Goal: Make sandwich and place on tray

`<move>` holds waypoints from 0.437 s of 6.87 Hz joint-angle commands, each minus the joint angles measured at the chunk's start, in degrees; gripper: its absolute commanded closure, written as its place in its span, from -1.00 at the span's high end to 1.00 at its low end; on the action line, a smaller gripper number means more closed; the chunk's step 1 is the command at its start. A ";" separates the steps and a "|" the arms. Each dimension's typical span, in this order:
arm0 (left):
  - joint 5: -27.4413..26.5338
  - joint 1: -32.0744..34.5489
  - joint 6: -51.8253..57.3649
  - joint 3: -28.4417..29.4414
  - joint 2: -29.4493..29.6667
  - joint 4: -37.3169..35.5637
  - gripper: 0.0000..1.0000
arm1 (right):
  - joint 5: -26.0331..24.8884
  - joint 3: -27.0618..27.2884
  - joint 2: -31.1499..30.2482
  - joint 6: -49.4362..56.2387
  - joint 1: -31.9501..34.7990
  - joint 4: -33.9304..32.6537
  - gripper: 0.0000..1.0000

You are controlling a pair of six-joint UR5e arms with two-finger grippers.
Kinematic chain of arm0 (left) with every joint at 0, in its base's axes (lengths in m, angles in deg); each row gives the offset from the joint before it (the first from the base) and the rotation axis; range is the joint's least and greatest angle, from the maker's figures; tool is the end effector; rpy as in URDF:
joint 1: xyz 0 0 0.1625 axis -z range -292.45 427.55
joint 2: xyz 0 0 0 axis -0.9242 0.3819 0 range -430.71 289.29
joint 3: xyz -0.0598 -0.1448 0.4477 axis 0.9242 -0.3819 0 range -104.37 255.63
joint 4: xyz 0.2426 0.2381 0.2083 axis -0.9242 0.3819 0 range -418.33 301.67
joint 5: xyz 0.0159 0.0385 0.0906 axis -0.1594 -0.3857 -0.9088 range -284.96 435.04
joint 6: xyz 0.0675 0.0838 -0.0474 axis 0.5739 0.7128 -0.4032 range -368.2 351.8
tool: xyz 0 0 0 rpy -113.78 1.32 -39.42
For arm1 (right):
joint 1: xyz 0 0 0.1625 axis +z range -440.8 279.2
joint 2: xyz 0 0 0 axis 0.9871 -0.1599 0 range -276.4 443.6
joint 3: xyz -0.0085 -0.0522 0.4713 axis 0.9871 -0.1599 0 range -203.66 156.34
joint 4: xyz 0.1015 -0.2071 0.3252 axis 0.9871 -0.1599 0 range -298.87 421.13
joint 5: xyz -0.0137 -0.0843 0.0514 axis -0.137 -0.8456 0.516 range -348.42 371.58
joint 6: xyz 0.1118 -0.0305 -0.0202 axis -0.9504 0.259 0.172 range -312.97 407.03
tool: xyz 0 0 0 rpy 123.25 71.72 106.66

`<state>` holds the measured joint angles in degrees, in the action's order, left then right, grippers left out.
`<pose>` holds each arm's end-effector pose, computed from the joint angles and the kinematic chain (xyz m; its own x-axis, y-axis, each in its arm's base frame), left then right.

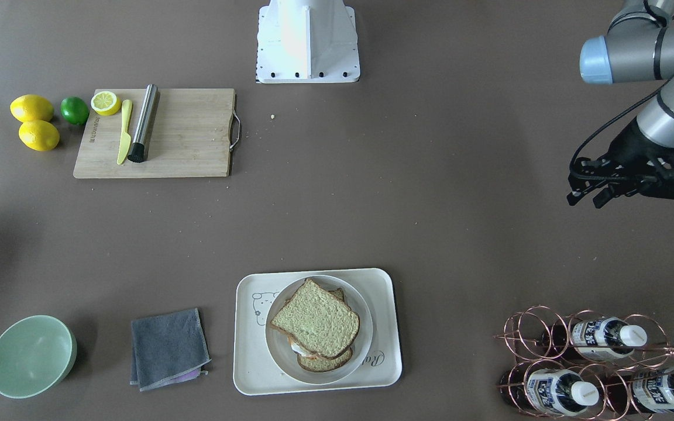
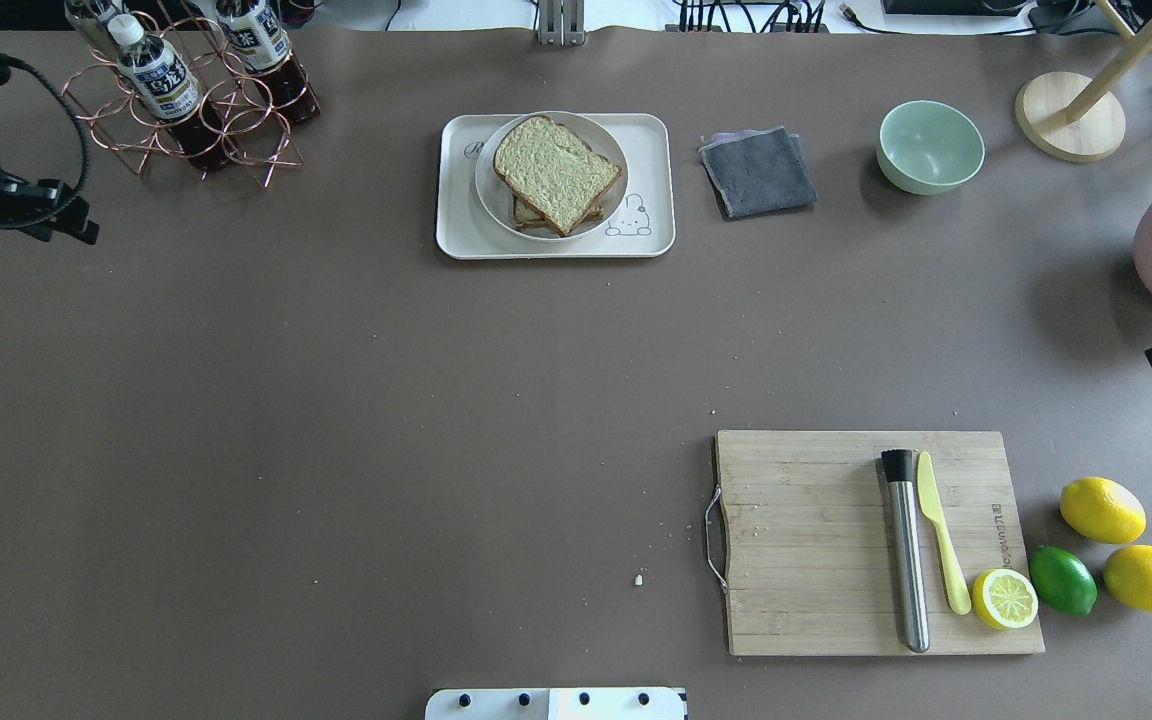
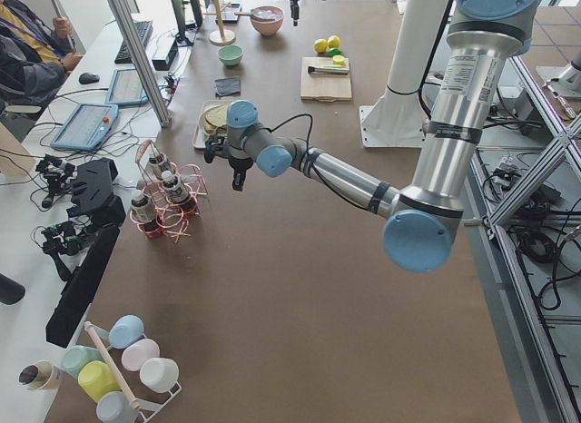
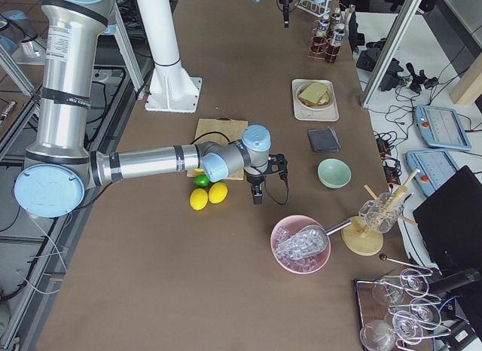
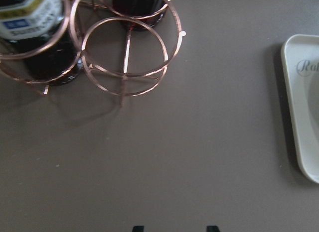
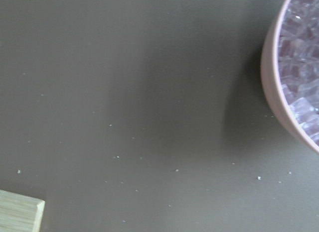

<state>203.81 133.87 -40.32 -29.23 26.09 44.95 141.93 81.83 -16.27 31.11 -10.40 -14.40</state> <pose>0.1621 -0.5182 0.5128 0.6578 0.1442 -0.7393 0.0243 0.9769 0.2121 -0.0862 -0.4121 0.6428 0.7051 -0.2047 0.6789 0.1265 0.9784 0.1637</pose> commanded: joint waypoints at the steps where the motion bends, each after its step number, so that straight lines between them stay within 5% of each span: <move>1: 3.24 9.83 19.04 -2.80 -5.73 -8.75 0.32 | -0.09 -0.72 -0.24 18.04 9.71 -10.29 1.00; 3: 3.24 18.62 37.93 -2.54 -5.56 -24.02 0.40 | -3.15 -3.18 -0.41 27.42 15.72 -13.58 1.00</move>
<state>206.93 147.19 -12.80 -31.78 20.62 29.37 140.60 79.86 -16.55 53.54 2.11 -26.00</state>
